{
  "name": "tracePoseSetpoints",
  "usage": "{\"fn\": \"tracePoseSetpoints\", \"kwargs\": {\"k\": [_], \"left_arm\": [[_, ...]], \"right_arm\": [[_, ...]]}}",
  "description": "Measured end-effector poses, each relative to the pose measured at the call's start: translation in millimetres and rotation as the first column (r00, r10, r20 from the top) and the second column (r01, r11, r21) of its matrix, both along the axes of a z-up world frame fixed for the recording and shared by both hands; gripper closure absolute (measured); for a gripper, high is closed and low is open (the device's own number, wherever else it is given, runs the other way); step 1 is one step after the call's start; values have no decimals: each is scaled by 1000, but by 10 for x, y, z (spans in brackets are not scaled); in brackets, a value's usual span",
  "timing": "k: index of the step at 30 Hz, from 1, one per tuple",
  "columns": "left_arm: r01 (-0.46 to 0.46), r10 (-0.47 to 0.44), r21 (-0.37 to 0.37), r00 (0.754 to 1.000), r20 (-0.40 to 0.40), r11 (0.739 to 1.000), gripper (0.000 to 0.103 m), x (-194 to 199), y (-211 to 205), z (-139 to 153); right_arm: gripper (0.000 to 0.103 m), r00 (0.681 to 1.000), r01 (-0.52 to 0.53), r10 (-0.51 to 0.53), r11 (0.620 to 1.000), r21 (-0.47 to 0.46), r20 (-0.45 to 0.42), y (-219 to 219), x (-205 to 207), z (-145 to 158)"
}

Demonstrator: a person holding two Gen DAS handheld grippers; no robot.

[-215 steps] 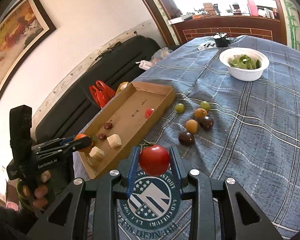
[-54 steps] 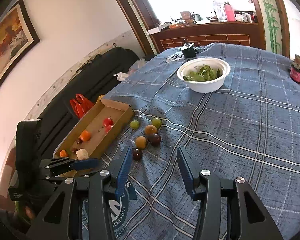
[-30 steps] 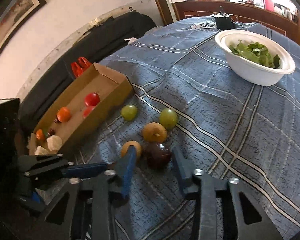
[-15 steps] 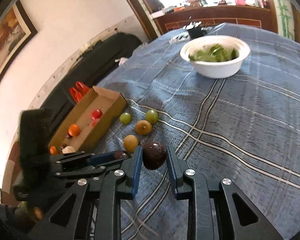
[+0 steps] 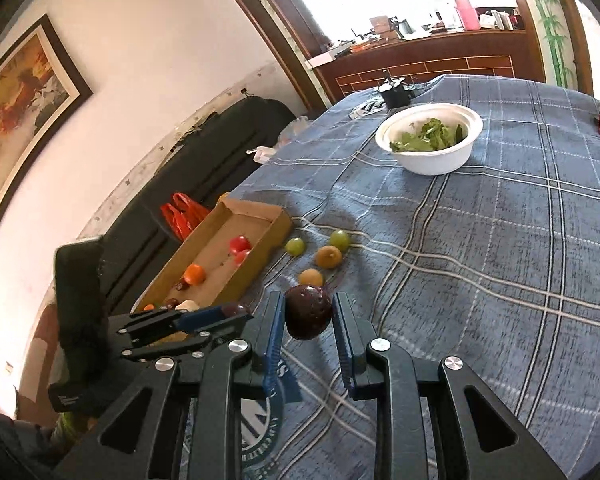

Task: Organize fruits
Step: 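Carry the plum with the left tool while the right tool carries its plum over the tray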

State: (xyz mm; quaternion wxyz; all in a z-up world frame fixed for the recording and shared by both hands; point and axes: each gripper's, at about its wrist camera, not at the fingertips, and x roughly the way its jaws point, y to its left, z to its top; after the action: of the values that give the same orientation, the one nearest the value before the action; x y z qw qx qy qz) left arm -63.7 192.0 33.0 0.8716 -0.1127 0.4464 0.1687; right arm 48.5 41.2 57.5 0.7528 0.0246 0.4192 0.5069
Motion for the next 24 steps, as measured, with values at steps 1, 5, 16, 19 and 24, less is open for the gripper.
{"fn": "tracePoseSetpoints", "kwargs": {"k": [1,5,16,19,24], "left_arm": [[-3,3,8,1000,4,1000,77,-45,8,29],[-27,27,38,1000,9,999,77,-165,51,98],[-59,57,64,998,27,996,77,-425,149,187],[-66,64,64,997,33,996,77,-478,186,207],[-74,71,67,997,40,995,77,-542,230,228]], "right_arm": [[78,1000,-4,4,1000,1,0,3,-31,0],[78,1000,-17,17,1000,2,5,37,-132,32],[78,999,-36,36,999,7,27,137,-329,154],[78,999,-42,41,999,6,32,162,-375,182],[78,998,-53,52,999,7,39,219,-446,219]]}}
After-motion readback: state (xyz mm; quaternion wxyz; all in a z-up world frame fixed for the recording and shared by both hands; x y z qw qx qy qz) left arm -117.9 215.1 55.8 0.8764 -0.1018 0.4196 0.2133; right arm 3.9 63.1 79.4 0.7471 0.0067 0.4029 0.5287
